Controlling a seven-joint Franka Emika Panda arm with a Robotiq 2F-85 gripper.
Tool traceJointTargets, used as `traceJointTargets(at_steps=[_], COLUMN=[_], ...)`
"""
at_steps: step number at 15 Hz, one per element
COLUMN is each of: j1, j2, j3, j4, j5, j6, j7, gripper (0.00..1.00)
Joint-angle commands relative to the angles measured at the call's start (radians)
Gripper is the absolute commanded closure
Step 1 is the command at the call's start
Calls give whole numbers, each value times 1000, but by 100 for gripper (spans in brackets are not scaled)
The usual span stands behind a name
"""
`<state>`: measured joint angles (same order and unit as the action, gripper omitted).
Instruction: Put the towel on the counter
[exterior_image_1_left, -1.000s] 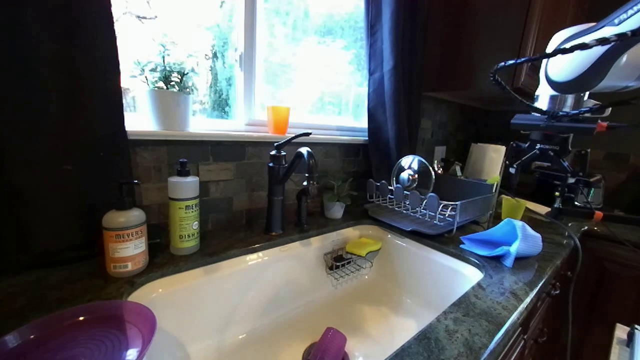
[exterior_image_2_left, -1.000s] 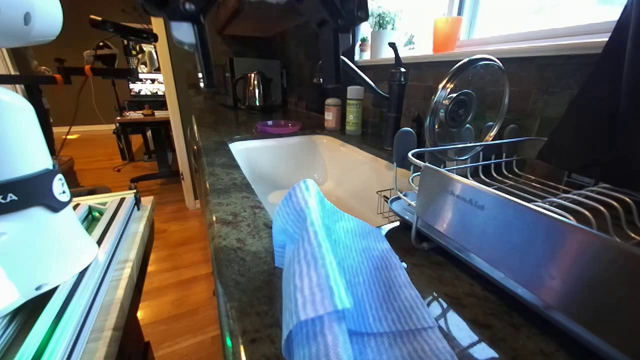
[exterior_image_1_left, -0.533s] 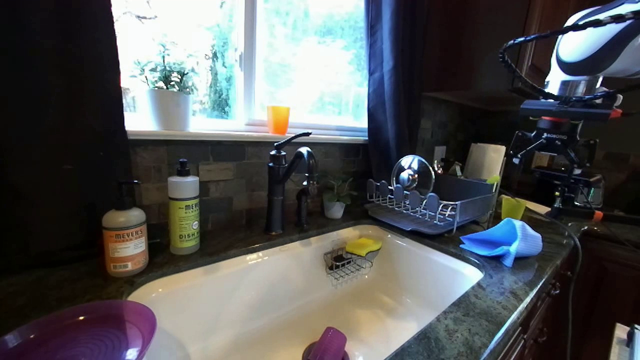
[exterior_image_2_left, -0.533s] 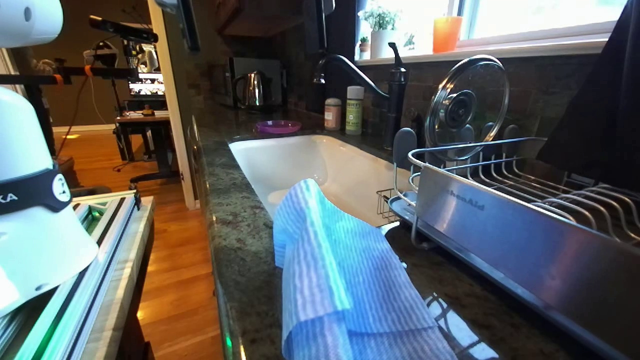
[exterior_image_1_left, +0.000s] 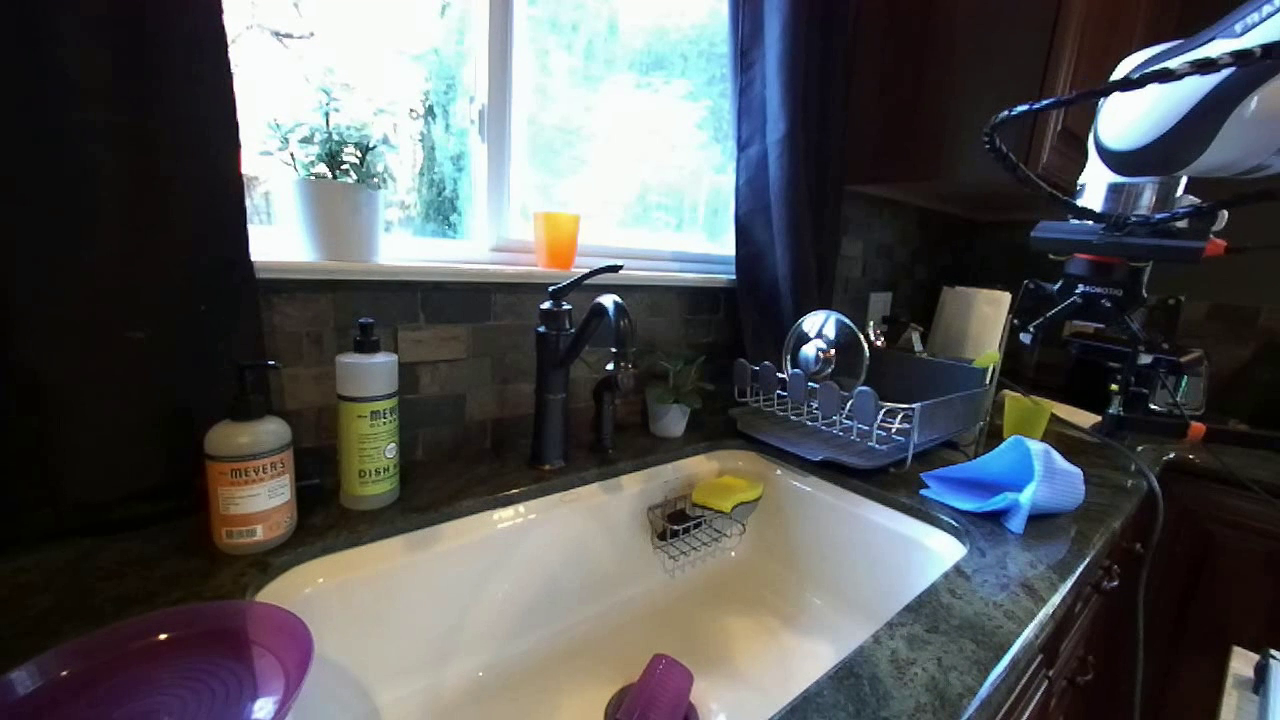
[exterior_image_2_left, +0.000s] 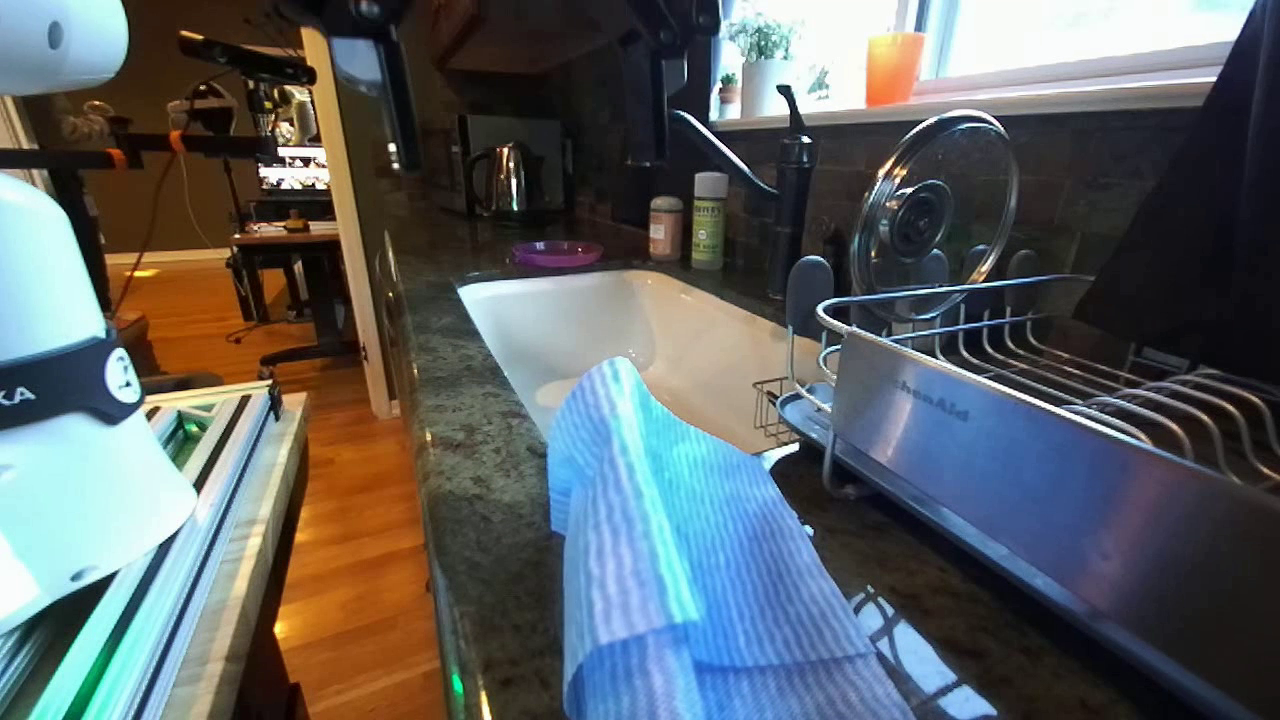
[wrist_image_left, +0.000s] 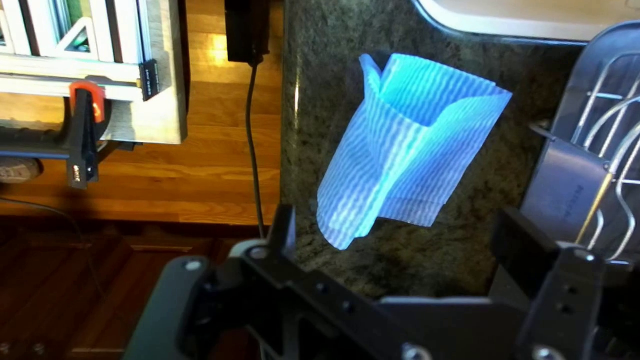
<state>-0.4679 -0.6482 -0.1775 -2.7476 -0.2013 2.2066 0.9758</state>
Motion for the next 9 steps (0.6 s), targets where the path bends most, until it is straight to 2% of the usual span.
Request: traceJointTargets(at_steps=[1,3,6,9], j1=[-27,-34,-47,-51], j2=[96,150,252,333], j3=[-21,-34,-47,-59], j4=[0,0,-3,-4], j5=[32,27,27,40], j6=[40,75,251,357], j7=[-24,-26,-7,-21], gripper=[0,0,0,0])
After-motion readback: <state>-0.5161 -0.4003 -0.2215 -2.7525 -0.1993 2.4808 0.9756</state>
